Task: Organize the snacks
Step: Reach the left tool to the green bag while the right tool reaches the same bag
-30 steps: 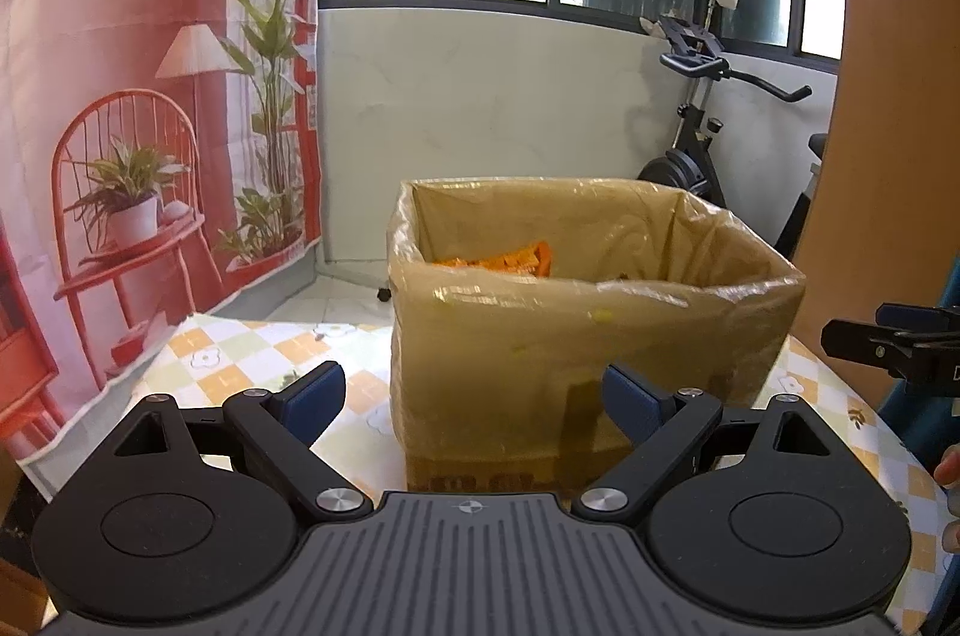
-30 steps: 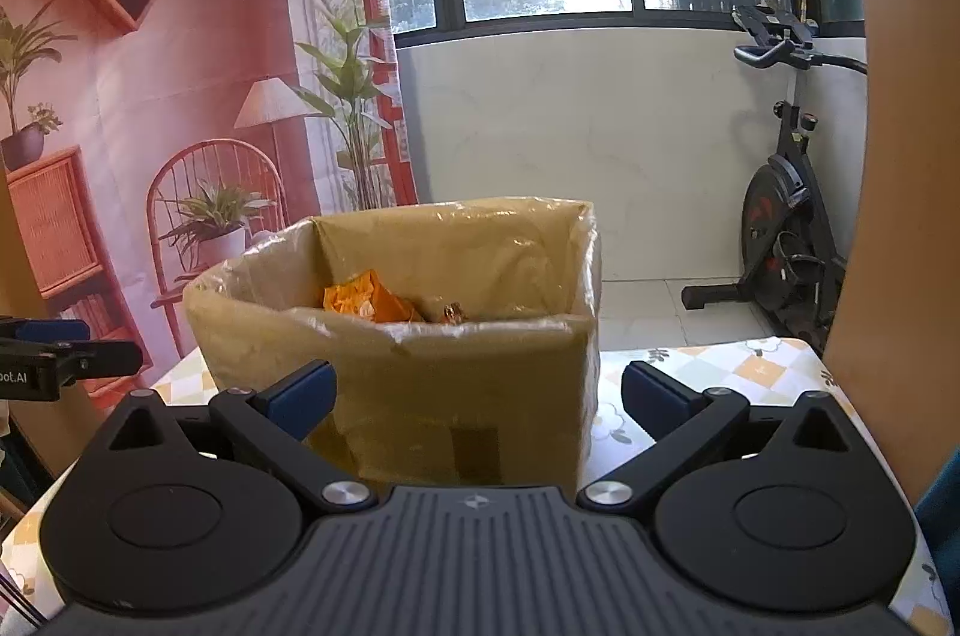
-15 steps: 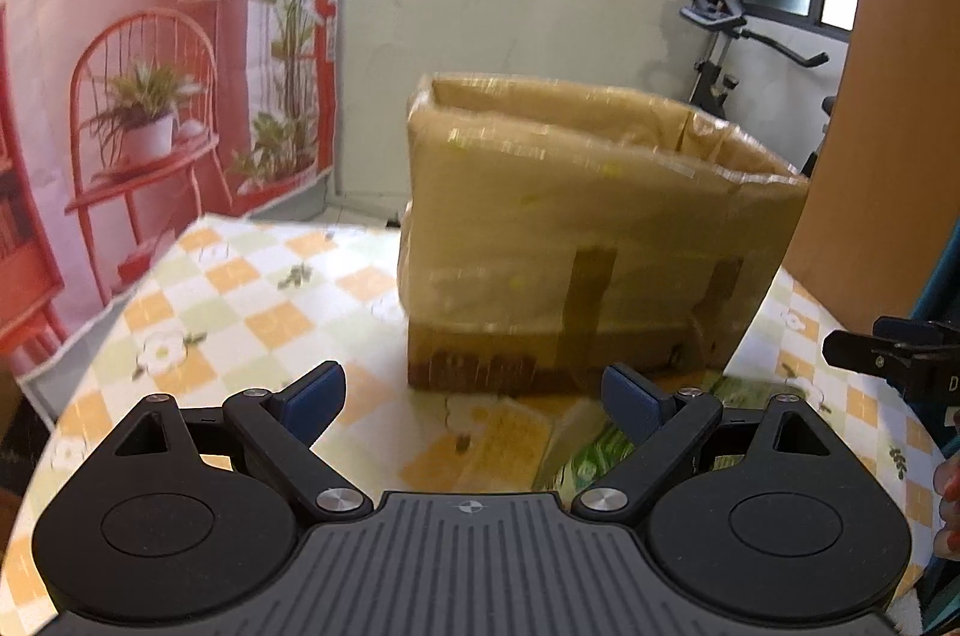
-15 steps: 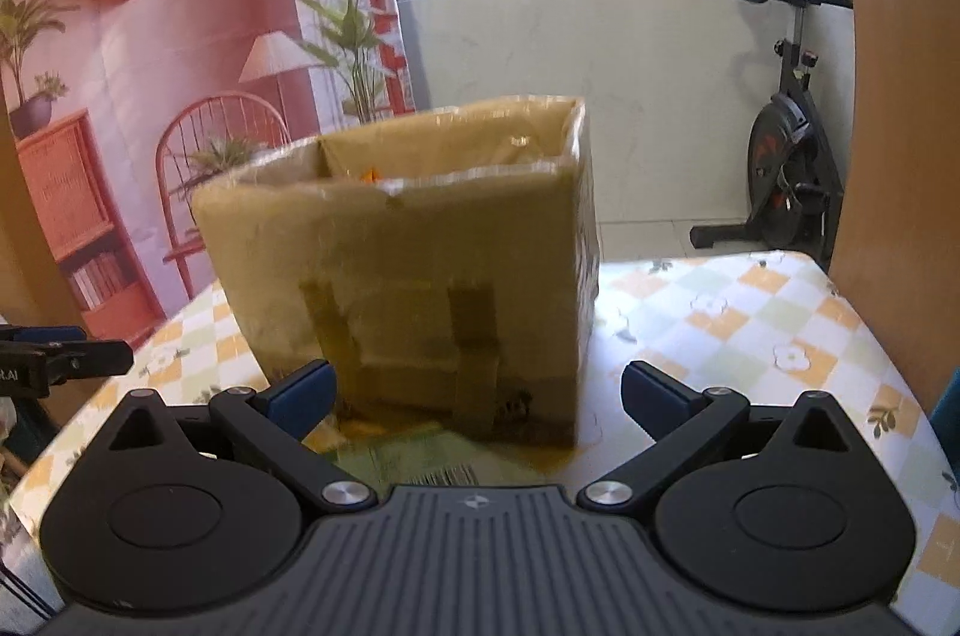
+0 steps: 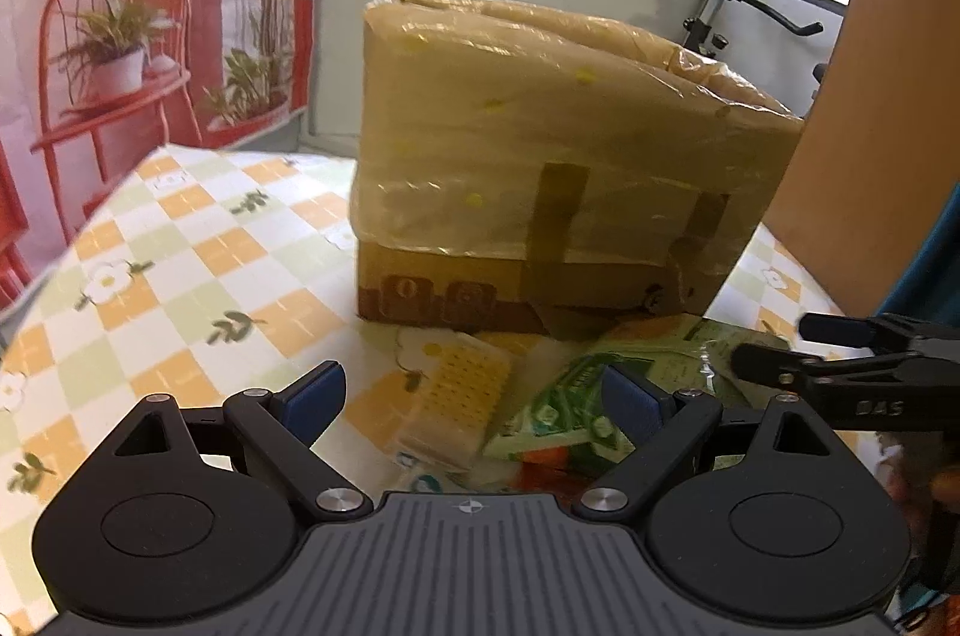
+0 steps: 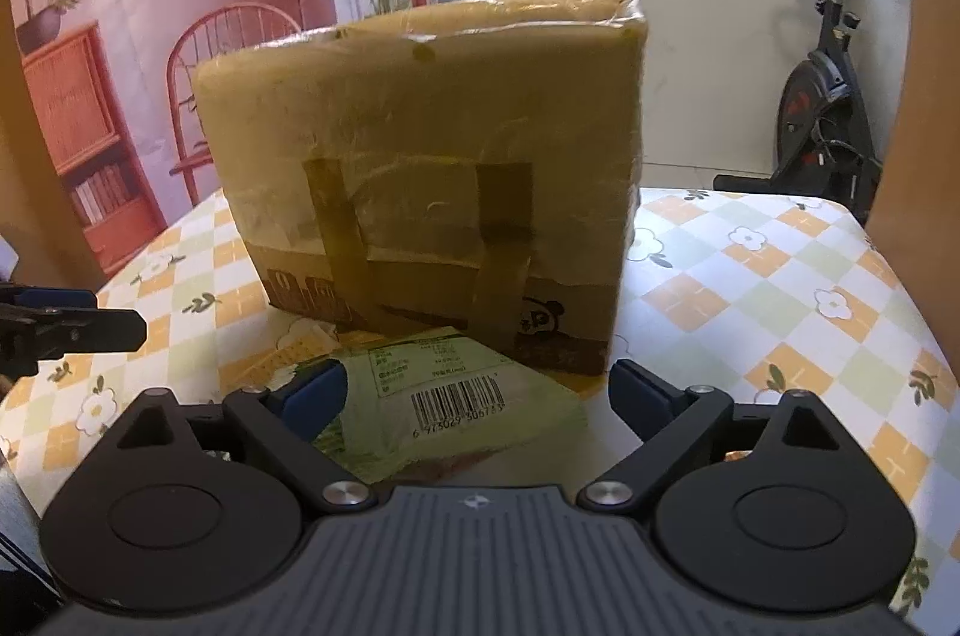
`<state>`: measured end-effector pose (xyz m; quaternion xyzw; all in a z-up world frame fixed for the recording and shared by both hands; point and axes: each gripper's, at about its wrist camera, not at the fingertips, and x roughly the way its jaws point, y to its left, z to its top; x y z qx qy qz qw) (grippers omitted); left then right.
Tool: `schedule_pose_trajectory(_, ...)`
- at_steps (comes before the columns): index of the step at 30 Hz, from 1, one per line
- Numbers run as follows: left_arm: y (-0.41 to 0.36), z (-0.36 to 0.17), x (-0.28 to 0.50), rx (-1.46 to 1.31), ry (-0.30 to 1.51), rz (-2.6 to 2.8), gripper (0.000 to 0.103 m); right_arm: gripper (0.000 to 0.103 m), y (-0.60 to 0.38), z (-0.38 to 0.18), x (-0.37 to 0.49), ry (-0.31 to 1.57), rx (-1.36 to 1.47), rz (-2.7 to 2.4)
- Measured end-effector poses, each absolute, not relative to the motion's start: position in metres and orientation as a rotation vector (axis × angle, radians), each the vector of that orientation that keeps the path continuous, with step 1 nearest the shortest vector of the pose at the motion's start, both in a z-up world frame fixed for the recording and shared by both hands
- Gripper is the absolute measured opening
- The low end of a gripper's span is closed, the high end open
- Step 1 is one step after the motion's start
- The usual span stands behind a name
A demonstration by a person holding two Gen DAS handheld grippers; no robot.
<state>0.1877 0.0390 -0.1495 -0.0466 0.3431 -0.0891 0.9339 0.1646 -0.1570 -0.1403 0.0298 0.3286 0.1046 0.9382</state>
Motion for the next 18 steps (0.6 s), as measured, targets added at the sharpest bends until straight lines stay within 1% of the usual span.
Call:
schedule_pose_trajectory(3, 0.032, -0.153, 0.191, -0.124, 0.723, -0.220, 0.093, 0.094, -0.156, -0.144, 0.173, 0.677, 0.046, 0.236)
schedule_pose_trajectory(6, 0.022, -0.159, 0.192, -0.121, 0.741, -0.256, 0.093, 0.087, -0.158, -0.149, 0.178, 0.691, 0.062, 0.275)
schedule_pose_trajectory(7, 0.018, -0.161, 0.192, -0.117, 0.749, -0.266, 0.092, 0.084, -0.160, -0.151, 0.178, 0.695, 0.076, 0.292)
schedule_pose_trajectory(10, 0.012, -0.167, 0.192, -0.122, 0.774, -0.297, 0.091, 0.083, -0.161, -0.155, 0.172, 0.701, 0.085, 0.302)
schedule_pose_trajectory(14, 0.007, -0.175, 0.195, -0.146, 0.806, -0.330, 0.089, 0.076, -0.164, -0.160, 0.161, 0.716, 0.093, 0.340)
schedule_pose_trajectory(18, 0.002, -0.185, 0.199, -0.171, 0.837, -0.349, 0.084, 0.076, -0.162, -0.161, 0.158, 0.716, 0.067, 0.366)
